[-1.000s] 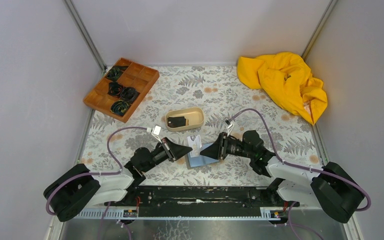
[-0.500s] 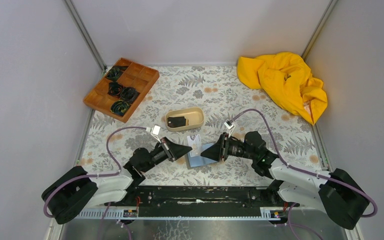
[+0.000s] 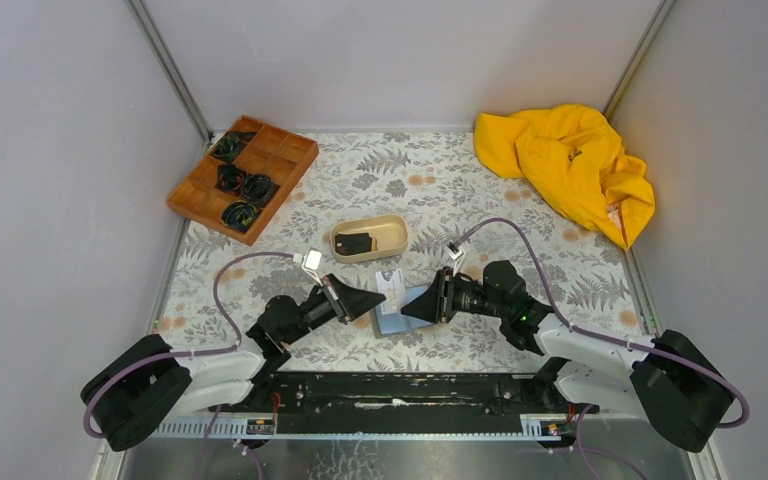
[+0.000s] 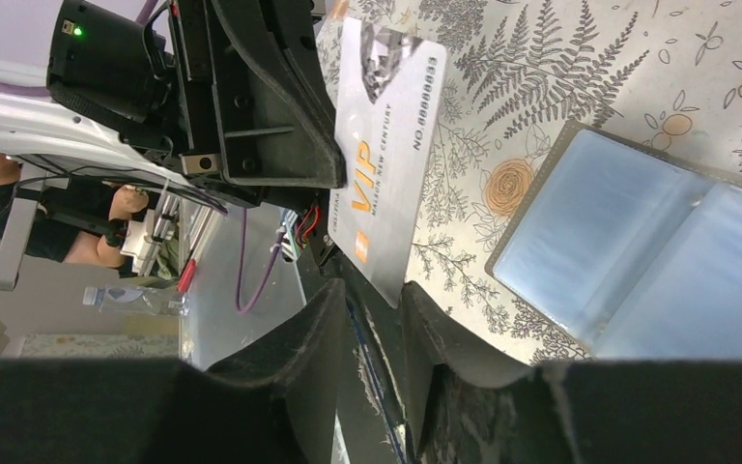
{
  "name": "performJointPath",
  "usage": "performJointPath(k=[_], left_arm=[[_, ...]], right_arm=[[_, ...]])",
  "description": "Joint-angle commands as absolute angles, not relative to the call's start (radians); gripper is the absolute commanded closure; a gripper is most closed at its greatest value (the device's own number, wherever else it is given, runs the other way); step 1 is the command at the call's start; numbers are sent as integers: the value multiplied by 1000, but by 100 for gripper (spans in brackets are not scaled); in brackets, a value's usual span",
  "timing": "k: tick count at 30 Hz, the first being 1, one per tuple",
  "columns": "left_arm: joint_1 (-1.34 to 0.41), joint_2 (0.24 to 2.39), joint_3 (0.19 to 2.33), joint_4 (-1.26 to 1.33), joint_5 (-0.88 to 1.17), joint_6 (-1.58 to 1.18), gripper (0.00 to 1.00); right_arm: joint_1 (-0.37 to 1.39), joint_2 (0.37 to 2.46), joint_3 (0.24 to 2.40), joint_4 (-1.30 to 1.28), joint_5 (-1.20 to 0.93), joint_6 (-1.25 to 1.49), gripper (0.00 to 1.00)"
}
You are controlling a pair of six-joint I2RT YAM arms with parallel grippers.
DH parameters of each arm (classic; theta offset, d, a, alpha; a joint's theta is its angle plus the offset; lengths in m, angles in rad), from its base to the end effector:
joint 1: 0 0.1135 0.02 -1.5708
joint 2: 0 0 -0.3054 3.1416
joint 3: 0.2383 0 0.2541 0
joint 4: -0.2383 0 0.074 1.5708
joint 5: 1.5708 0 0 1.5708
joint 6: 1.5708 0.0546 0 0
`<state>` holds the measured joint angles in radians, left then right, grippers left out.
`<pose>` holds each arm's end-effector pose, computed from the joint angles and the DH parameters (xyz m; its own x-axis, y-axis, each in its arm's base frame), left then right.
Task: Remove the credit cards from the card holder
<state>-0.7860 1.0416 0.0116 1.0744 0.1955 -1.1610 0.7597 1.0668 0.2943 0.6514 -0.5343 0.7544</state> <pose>0.1139 -0.1290 0.2020 -0.7499 -0.5224 -0.4059 0.3599 0.1927 -0.9129 0.1341 0.1657 0.2369 -0.7208 0.1283 -0.6812 -0.6390 0.2580 0.7247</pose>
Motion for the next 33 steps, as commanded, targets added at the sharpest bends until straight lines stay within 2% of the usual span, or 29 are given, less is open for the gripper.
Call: performJointPath(k=[1, 3, 9, 10, 14, 17, 19, 23, 27, 33], left_arm=[[-798, 1065, 39, 1141, 222, -1171, 100], [-801, 1078, 45, 1153, 227, -1175, 100], [-803, 1101, 49, 1169, 226, -1177, 100], [-802, 1098, 49, 1168, 224, -1173, 94], [-802, 1068, 45, 1144, 226, -1149, 62], [-802, 1023, 51, 1102, 252, -1095, 43], [-802, 991, 66, 1061, 297, -1046, 35], [-803, 935, 85, 1052, 409, -970, 33], [-802, 922, 130, 1027, 535, -897, 34], [-808, 951, 177, 989, 647, -833, 58]], right_arm=[[768, 1082, 352, 747, -572, 754, 67], [768, 1091, 354, 756, -577, 754, 71], [769, 1097, 331, 803, -597, 775, 96], [769, 1092, 327, 802, -597, 773, 99], [768, 1051, 316, 772, -604, 764, 100], [768, 998, 336, 652, -613, 724, 100], [768, 964, 359, 538, -653, 674, 100], [768, 911, 375, 372, -704, 618, 100], [769, 879, 357, 350, -798, 629, 100], [785, 829, 368, 288, -837, 615, 100]])
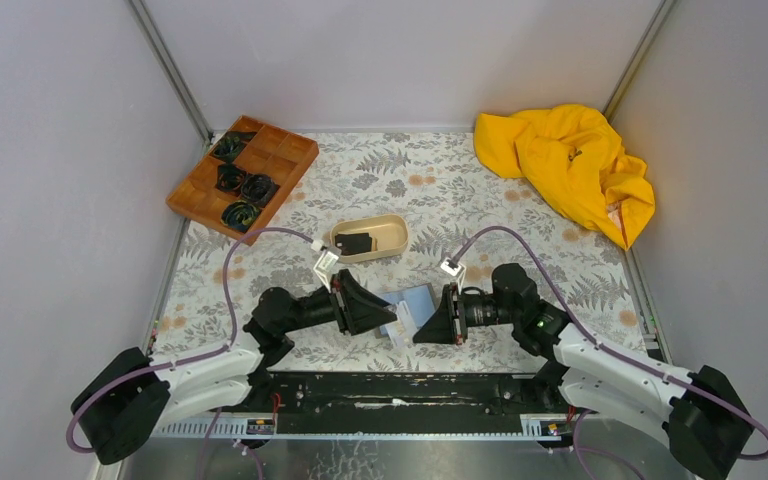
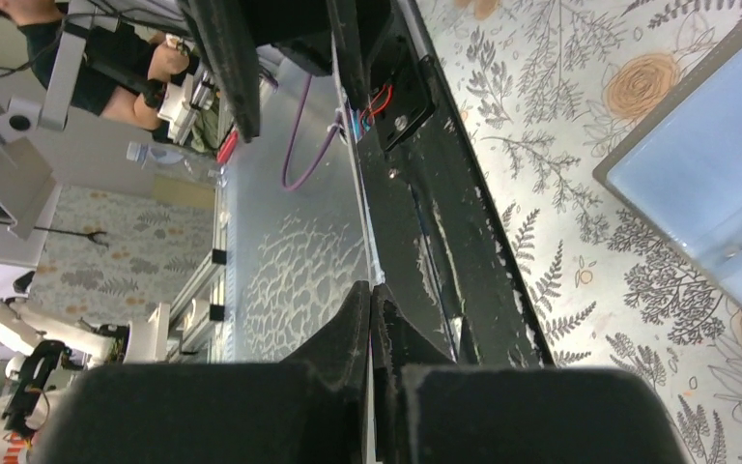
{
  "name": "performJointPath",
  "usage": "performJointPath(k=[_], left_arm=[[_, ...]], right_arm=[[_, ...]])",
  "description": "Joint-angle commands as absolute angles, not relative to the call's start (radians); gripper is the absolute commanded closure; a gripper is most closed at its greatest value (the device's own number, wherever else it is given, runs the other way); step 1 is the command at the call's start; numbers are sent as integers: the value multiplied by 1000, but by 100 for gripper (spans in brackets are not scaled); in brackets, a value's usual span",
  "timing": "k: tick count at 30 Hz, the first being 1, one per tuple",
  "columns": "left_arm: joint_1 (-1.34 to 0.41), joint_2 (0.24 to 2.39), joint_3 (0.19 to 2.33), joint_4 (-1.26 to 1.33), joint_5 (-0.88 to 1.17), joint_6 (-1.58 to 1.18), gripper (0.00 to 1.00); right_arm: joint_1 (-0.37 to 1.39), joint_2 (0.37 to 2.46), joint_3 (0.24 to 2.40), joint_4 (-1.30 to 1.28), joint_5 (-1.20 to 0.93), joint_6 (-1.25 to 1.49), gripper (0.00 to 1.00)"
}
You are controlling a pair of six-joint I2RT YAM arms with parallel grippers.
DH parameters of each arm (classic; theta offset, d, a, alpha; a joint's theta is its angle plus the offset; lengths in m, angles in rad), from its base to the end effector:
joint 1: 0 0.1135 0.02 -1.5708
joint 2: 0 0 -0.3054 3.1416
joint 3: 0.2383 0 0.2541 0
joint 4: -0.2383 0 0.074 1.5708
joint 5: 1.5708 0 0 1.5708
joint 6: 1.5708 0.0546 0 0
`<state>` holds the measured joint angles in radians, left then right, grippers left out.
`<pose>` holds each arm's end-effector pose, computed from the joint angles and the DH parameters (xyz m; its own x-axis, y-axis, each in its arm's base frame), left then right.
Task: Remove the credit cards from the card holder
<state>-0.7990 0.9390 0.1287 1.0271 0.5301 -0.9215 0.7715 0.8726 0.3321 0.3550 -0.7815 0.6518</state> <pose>0.0999 -0.1422 0.2485 -0.6761 -0.2906 -0.6771 0.7016 0.0271 -0.7121 0.1001 0.1510 0.2510 -0.7064 -0.0863 -0.7025 -0.7078 0.0989 0.6995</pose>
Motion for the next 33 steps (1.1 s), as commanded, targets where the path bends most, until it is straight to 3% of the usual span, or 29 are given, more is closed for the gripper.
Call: performJointPath(k=[1, 10, 13, 17, 21, 26, 33], left_arm=[[-808, 958, 180, 982, 654, -826, 61], [-808, 1021, 173, 1028, 691, -834, 100], [-810, 1023, 169, 1046, 681, -842, 100], [-809, 977, 132, 1097, 566, -875, 100], [-809, 912, 68, 1154, 396, -917, 100], [-809, 883, -24, 1336, 216, -994, 100], [-811, 965, -87, 1595, 92, -1065, 100]], right_arm=[[785, 825, 369, 280, -834, 608, 100], [785, 882, 361, 312, -844, 607, 100], [785, 879, 360, 318, -836, 601, 100], [785, 787, 351, 324, -736, 596, 61], [785, 667, 302, 413, -624, 635, 46], [785, 637, 196, 655, -509, 733, 42], [785, 778, 90, 1109, -386, 821, 43]])
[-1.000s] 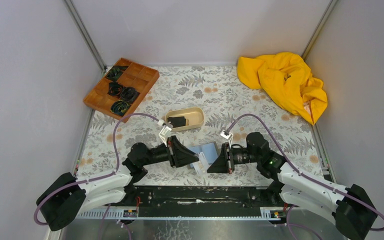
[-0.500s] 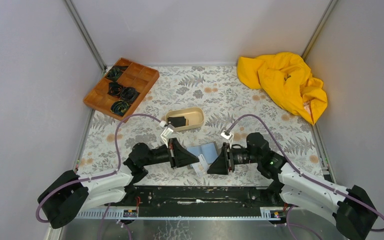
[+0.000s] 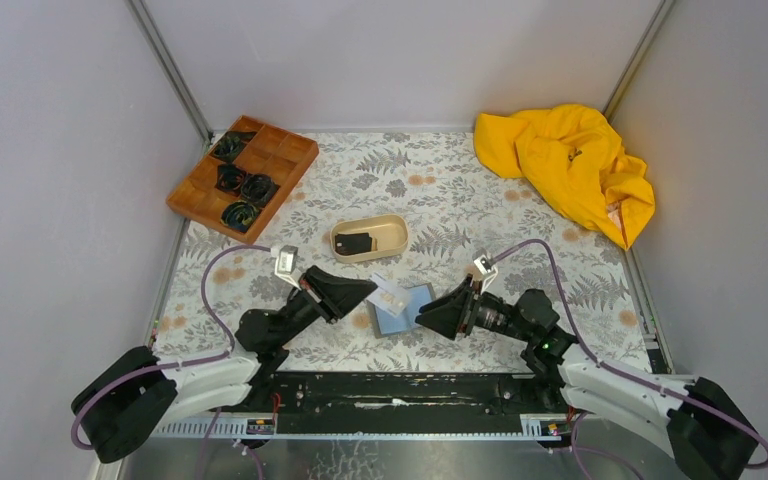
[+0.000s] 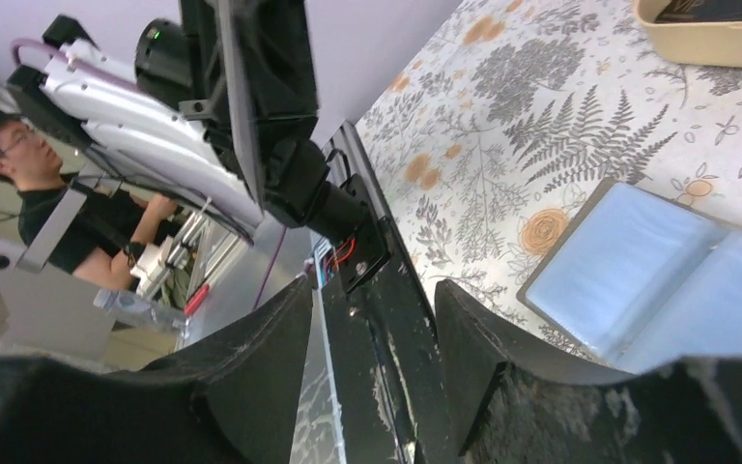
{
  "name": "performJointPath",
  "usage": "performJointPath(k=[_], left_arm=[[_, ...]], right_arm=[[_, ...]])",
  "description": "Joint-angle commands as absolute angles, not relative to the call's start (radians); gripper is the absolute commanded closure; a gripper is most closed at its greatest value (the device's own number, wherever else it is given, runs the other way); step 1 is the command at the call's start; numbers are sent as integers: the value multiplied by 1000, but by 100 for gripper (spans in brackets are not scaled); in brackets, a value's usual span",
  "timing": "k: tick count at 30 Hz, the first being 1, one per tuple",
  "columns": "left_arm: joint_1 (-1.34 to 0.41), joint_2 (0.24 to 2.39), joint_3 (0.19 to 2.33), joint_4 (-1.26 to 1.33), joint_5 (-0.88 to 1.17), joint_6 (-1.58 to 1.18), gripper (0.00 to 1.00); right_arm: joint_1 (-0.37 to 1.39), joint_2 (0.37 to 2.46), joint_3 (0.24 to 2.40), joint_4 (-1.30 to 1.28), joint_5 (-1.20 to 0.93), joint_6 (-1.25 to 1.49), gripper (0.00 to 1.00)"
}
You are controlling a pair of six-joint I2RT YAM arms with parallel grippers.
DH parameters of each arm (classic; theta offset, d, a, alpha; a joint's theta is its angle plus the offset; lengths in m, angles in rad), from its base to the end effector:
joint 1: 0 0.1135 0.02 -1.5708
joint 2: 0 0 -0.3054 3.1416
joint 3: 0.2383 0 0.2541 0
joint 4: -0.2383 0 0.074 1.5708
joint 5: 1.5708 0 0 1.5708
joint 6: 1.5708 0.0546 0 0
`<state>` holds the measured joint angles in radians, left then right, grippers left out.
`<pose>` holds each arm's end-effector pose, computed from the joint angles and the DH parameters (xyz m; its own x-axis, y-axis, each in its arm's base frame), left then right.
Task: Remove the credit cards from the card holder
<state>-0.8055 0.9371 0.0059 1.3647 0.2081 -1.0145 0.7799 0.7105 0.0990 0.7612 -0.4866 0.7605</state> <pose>0.0960 -0.1162 0.2508 -0.5559 -0.6207 -0.5529 0.6883 0.0293 -0.7248 0.0859 0.1208 0.2383 -0.5782 0.2851 -0.7645 -0.7616 0.1474 0.6311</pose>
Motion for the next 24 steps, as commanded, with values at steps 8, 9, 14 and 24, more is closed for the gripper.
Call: performJointPath(k=[8, 9, 14, 24], left_arm=[[-823, 933, -120, 1594, 5, -1057, 100], [-824, 927, -128, 1594, -3, -1058, 100], [-825, 918, -137, 1589, -18, -1055, 100], [-827, 967, -114, 1592, -9, -1059, 100]], right_arm=[[785, 948, 112, 1392, -378, 860, 44], [785, 960, 117, 1404, -373, 862, 44], [791, 1021, 148, 1439, -356, 869, 44], [815, 1068, 241, 1411, -372, 866, 46]])
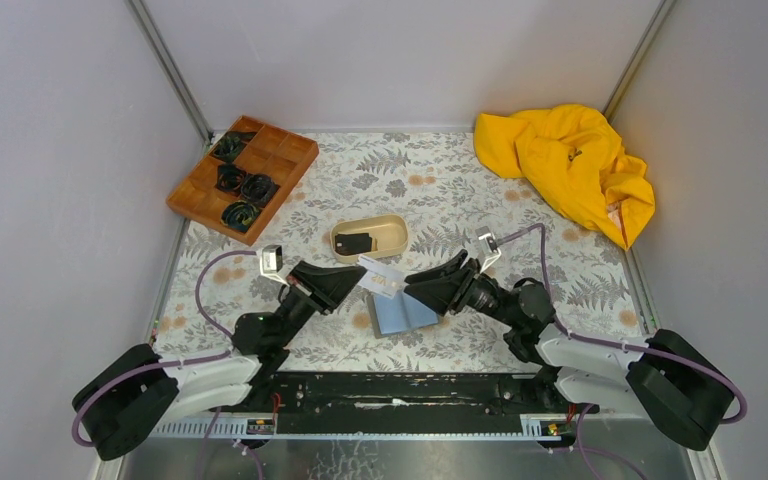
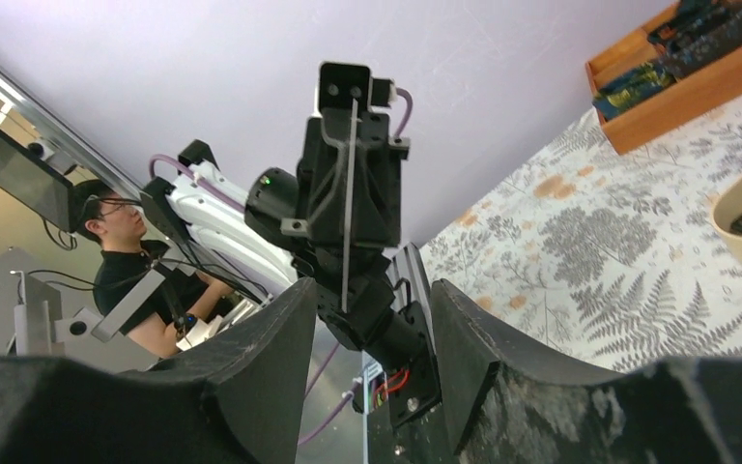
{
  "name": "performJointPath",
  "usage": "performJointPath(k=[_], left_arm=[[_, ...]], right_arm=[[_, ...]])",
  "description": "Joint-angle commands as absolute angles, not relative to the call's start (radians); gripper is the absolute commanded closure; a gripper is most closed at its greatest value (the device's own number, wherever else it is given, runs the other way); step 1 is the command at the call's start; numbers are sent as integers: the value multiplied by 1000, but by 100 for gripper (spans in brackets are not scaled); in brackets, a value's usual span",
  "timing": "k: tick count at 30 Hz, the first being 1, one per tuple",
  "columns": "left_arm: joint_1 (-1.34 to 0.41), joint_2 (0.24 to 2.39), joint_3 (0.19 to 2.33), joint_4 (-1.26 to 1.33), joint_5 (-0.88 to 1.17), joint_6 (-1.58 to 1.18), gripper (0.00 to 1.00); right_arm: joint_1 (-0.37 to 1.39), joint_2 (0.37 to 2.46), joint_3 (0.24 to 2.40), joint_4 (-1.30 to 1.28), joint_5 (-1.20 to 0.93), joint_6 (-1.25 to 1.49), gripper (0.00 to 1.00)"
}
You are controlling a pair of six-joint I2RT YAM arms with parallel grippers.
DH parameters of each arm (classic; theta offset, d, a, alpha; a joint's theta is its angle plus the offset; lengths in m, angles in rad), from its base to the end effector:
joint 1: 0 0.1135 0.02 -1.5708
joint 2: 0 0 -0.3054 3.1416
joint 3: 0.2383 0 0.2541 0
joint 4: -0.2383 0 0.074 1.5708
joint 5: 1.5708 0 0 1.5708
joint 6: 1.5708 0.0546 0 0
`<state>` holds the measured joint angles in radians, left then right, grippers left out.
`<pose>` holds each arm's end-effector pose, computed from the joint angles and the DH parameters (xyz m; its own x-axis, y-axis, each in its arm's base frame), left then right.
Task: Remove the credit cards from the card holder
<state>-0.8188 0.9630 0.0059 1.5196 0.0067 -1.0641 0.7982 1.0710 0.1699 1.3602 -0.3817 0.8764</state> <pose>0.0992 -0.1066 0.2655 -0.4651 -0.7826 -0.4137 0.6748 -0.0111 -0.7379 0.1151 0.1472 0.2804 -0.4919 0.5171 -0.7005 -0.8121 0.0176 0.5832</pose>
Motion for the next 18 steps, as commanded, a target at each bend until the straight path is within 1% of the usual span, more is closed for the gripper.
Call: performJointPath(k=[1, 10, 11, 12, 13, 16, 18], left_arm=[[-828, 968, -112, 1592, -8, -1059, 100], [-828, 1028, -84, 1595, 20, -1077, 100], [-828, 1030, -80, 1595, 25, -1076, 100], [-829, 1030, -77, 1595, 27, -1075, 100], [-828, 1030, -75, 1594, 29, -1075, 100], [-829, 1026, -80, 1594, 25, -1077, 100], [-829, 1022, -85, 1594, 25, -1076, 100]], right_arm=[[817, 1068, 249, 1397, -370, 859, 46], [848, 1125, 298, 1346, -373, 836, 49], [856, 1130, 302, 1338, -371, 827, 51], [863, 1135, 306, 1330, -369, 820, 54], [870, 1140, 308, 1328, -366, 818, 58], [878, 1149, 307, 1333, -362, 818, 74], [882, 1148, 305, 1323, -359, 818, 86]])
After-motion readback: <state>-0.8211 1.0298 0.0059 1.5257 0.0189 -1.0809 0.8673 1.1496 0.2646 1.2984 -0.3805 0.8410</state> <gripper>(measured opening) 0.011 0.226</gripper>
